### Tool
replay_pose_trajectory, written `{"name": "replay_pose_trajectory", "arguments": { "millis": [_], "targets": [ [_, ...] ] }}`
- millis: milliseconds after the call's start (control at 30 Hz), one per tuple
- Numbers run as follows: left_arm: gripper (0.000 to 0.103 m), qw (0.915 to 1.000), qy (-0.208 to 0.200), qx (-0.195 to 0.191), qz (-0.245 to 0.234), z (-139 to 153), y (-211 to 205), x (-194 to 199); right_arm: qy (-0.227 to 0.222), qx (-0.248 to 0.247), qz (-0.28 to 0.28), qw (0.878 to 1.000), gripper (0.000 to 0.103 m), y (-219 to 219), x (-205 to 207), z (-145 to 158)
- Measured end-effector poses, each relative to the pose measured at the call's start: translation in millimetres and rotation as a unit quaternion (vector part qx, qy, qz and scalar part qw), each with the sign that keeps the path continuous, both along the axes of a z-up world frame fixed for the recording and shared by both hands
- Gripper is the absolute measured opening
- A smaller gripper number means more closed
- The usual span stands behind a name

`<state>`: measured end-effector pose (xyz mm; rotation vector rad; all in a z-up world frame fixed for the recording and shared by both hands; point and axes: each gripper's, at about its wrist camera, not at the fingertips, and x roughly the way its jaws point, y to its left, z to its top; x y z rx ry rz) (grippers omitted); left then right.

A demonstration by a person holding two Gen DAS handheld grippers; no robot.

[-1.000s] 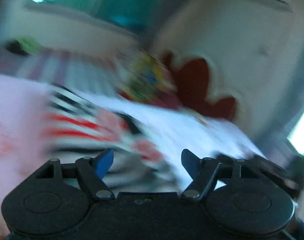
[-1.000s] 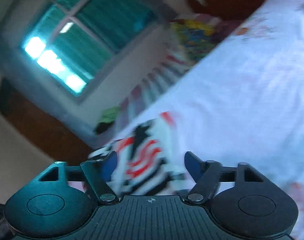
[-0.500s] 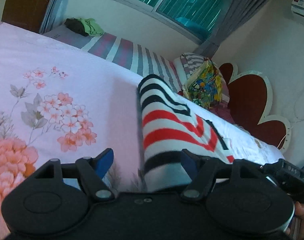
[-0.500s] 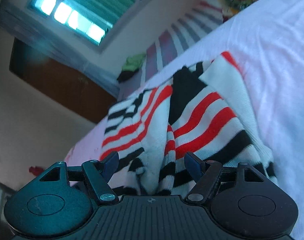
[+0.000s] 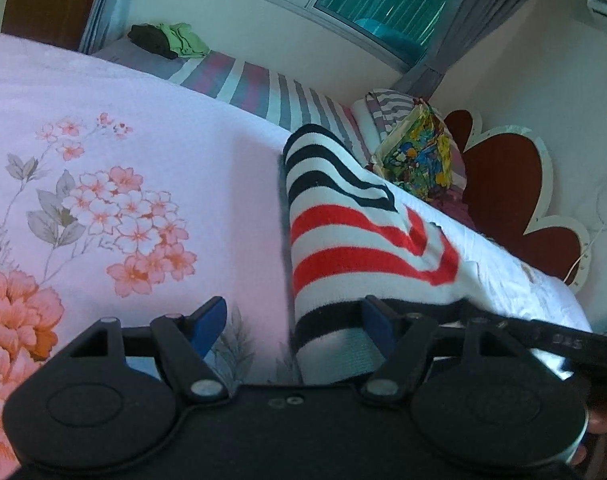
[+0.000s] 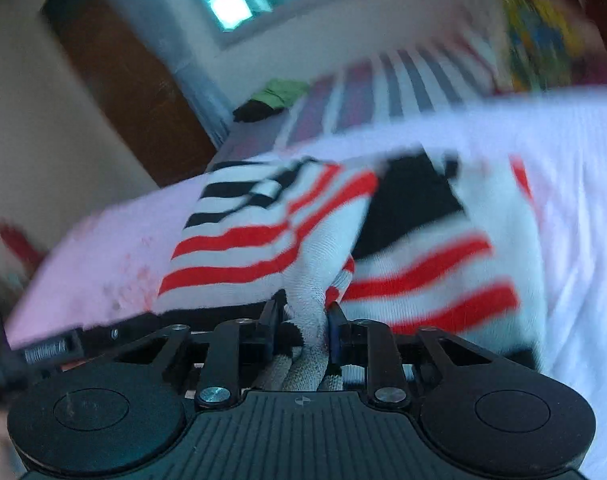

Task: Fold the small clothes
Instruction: 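Grasp the opposite side with the right gripper and fold it over the bundle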

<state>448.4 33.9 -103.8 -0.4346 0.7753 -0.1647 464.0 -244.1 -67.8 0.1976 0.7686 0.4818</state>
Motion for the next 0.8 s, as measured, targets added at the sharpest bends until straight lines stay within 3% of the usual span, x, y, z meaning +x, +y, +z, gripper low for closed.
{"name": "replay_pose_trajectory", "arguments": {
  "millis": [100,233,333,400,467,667,800],
  "targets": [
    [0.07,0.9999,-0.006,0.002,-0.013,10,-11,0,-0.081,-0.066,0.01,0.994,0.02,9,-14,19],
    [0.071,0.9979,-0.029,0.02,-0.055,26,-45,6,-0.109,-0.087,-0.02,0.99,0.02,-19,-30,30],
    [0.072,0.9948,-0.023,0.048,-0.087,24,-80,14,-0.097,-0.085,-0.057,0.99,0.02,-48,-35,20],
    [0.072,0.9896,0.0,0.092,-0.11,11,-107,21,-0.055,-0.078,-0.074,0.993,0.02,-64,-29,-1],
    [0.075,0.9882,-0.011,0.111,-0.105,4,-118,19,-0.02,-0.072,-0.084,0.994,0.019,-72,-26,-23],
    [0.074,0.9908,-0.002,0.072,-0.115,8,-101,24,-0.016,0.008,-0.109,0.994,0.02,-100,-30,-12],
    [0.072,0.9953,-0.031,0.028,-0.087,20,-74,34,0.013,0.095,-0.136,0.986,0.026,-130,-7,-2]
  ]
}}
